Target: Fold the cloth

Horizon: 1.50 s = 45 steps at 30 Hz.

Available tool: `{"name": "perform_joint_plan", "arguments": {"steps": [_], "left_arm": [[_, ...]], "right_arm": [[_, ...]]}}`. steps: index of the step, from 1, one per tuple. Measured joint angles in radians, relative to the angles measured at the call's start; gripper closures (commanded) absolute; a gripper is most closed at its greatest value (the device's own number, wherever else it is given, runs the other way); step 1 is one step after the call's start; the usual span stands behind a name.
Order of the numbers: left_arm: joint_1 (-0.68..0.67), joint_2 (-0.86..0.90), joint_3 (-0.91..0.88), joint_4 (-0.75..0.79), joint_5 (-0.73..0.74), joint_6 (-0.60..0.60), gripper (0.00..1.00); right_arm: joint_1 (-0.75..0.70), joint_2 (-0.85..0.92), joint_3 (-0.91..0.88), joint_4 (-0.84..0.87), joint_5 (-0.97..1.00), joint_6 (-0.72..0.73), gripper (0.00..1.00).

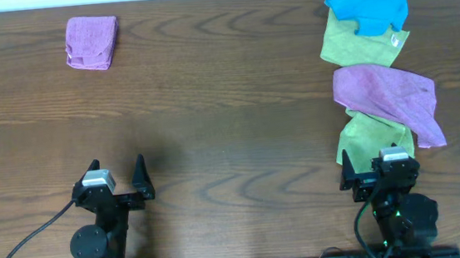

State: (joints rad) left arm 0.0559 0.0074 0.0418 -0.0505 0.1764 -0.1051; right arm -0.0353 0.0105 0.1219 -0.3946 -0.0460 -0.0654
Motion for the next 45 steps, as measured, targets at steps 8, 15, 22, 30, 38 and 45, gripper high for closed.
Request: {"name": "perform_joint_plan", "arguments": {"steps": [8, 15, 22, 30, 38, 45], "left_arm": [[0.0, 0.0, 0.0, 0.0, 0.0, 0.0, 0.05], [0.0, 0.0, 0.0, 0.0, 0.0, 0.0, 0.05], [0.0, 0.0, 0.0, 0.0, 0.0, 0.0, 0.05], [0.0, 0.0, 0.0, 0.0, 0.0, 0.0, 0.05], [0.0, 0.0, 0.0, 0.0, 0.0, 0.0, 0.05], [0.0, 0.0, 0.0, 0.001, 0.0, 0.0, 0.05]], "right_arm": [[0.0, 0.0, 0.0, 0.0, 0.0, 0.0, 0.01], [0.0, 0.0, 0.0, 0.0, 0.0, 0.0, 0.01], [0.0, 0.0, 0.0, 0.0, 0.0, 0.0, 0.01], [0.0, 0.0, 0.0, 0.0, 0.0, 0.0, 0.01], [0.0, 0.0, 0.0, 0.074, 0.05, -0.008, 0.01], [0.0, 0.0, 0.0, 0.146, 0.061, -0.008, 0.01]]}}
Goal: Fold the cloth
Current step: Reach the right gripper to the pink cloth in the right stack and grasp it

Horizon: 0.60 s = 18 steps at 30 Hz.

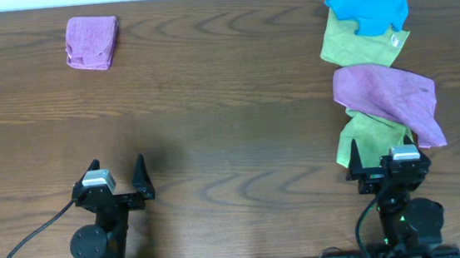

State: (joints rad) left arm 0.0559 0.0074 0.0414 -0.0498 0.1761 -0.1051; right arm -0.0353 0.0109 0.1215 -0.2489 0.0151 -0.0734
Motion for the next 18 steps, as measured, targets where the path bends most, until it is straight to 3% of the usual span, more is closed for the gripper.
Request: {"name": "perform_joint_plan", "arguments": {"steps": [3, 7, 12, 18], "left_arm": [[0.0, 0.0, 0.0, 0.0, 0.0, 0.0, 0.05], [0.0, 0.0, 0.0, 0.0, 0.0, 0.0, 0.05], [0.0, 0.0, 0.0, 0.001, 0.0, 0.0, 0.04], [0.0, 0.0, 0.0, 0.001, 0.0, 0.0, 0.05]], "right_arm": [[0.0, 0.0, 0.0, -0.011, -0.002, 0.004, 0.01], [0.0, 0.0, 0.0, -0.004, -0.024, 0.122, 0.01], [0.0, 0.0, -0.001, 0.101, -0.009, 0.27, 0.01], [0.0, 0.0, -0.001, 0.193, -0.011, 0.333, 0.01]]}}
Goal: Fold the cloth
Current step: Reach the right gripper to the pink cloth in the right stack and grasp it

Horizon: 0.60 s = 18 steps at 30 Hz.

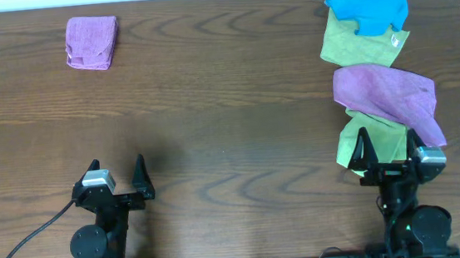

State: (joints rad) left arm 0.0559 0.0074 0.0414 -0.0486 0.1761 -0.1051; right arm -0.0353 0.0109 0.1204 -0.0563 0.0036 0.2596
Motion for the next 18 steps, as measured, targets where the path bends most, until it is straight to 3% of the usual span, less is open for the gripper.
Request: {"name": "perform_joint_plan", "arguments": {"steps": [10, 14, 18], "left_arm": [[0.0, 0.0, 0.0, 0.0, 0.0, 0.0, 0.05], [0.0, 0.0, -0.001, 0.002, 0.0, 0.0, 0.05], [0.0, 0.0, -0.001, 0.002, 0.0, 0.0, 0.05]], "right_arm": [[0.0, 0.05, 0.0, 0.016, 0.042, 0.088, 0.01], [0.0, 0.249, 0.042, 0.016, 0.052, 0.16, 0.01], [0.0, 0.496, 0.198, 0.012, 0.049, 0.17, 0.01]]}}
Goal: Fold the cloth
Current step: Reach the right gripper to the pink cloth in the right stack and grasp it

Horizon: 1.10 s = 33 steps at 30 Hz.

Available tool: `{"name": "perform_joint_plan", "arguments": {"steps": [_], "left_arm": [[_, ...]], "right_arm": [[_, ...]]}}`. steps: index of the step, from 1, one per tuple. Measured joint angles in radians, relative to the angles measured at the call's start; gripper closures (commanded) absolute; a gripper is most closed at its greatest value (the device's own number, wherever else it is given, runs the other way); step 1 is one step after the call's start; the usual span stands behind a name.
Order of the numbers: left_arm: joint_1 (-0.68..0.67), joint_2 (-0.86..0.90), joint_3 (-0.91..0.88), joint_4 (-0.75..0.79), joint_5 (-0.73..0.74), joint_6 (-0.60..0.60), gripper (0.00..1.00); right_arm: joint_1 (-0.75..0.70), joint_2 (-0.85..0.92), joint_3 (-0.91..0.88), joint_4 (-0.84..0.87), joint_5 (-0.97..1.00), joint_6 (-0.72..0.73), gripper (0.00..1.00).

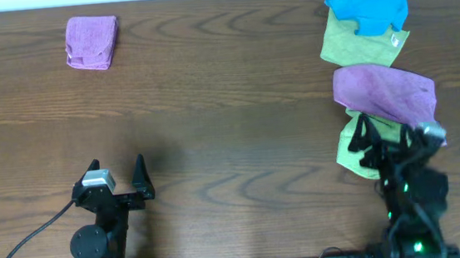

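Note:
Down the right side lies a row of crumpled cloths: a blue cloth (368, 5), a green cloth (363, 42), a purple cloth (387, 92) and a second green cloth (367, 144) nearest the front. My right gripper (380, 130) is open, its fingers over the near green cloth and the purple cloth's lower edge. My left gripper (116, 168) stands open at the front left over bare wood, holding nothing. A folded purple cloth (92, 42) rests at the far left.
The wooden table (211, 105) spans the whole view. A black cable (23, 243) runs from the left arm's base to the front edge. The arm bases sit along the front rail.
My right gripper has moved farther from the front edge, onto the near green cloth and up to the purple cloth's lower edge. The left arm and all cloths lie as before.
At first my right gripper stood open near the front edge just below the near green cloth. It then shifted right a little, then reached the cloth's front edge, and now it is over that cloth. The left arm stayed put throughout.

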State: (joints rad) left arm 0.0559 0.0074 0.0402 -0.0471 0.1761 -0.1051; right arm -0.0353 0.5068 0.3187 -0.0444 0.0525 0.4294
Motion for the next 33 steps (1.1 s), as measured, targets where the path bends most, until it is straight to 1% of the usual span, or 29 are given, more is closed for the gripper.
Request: {"name": "perform_joint_plan", "arguments": {"steps": [3, 4, 7, 10, 14, 18, 23, 25, 26, 30, 33], "left_arm": [[0.0, 0.0, 0.0, 0.001, 0.0, 0.0, 0.05], [0.0, 0.0, 0.0, 0.001, 0.0, 0.0, 0.05], [0.0, 0.001, -0.001, 0.001, 0.0, 0.0, 0.05], [0.0, 0.001, -0.001, 0.002, 0.0, 0.0, 0.05], [0.0, 0.002, -0.001, 0.002, 0.0, 0.0, 0.05], [0.0, 0.002, -0.001, 0.002, 0.0, 0.0, 0.05], [0.0, 0.002, -0.001, 0.001, 0.0, 0.0, 0.05], [0.0, 0.002, -0.001, 0.001, 0.0, 0.0, 0.04], [0.0, 0.002, -0.001, 0.001, 0.0, 0.0, 0.05], [0.0, 0.002, -0.001, 0.002, 0.0, 0.0, 0.05], [0.0, 0.002, -0.001, 0.002, 0.0, 0.0, 0.05]], "right_arm": [[0.0, 0.24, 0.186, -0.05, 0.0, -0.018, 0.01], [0.0, 0.294, 0.228, -0.064, 0.0, -0.027, 0.01], [0.0, 0.518, 0.398, -0.161, 0.0, -0.066, 0.01], [-0.003, 0.746, 0.587, -0.291, 0.005, -0.103, 0.01], [-0.023, 0.972, 0.797, -0.479, 0.053, -0.139, 0.01], [-0.064, 1.072, 0.882, -0.572, 0.104, -0.152, 0.01], [-0.124, 1.115, 0.894, -0.668, 0.129, -0.153, 0.02], [-0.141, 1.124, 0.894, -0.715, 0.139, -0.154, 0.08], [-0.143, 1.126, 0.894, -0.729, 0.141, -0.156, 0.09], [-0.146, 1.162, 0.896, -0.783, 0.154, -0.168, 0.09], [-0.146, 1.221, 0.897, -0.809, 0.178, -0.181, 0.09]]}}
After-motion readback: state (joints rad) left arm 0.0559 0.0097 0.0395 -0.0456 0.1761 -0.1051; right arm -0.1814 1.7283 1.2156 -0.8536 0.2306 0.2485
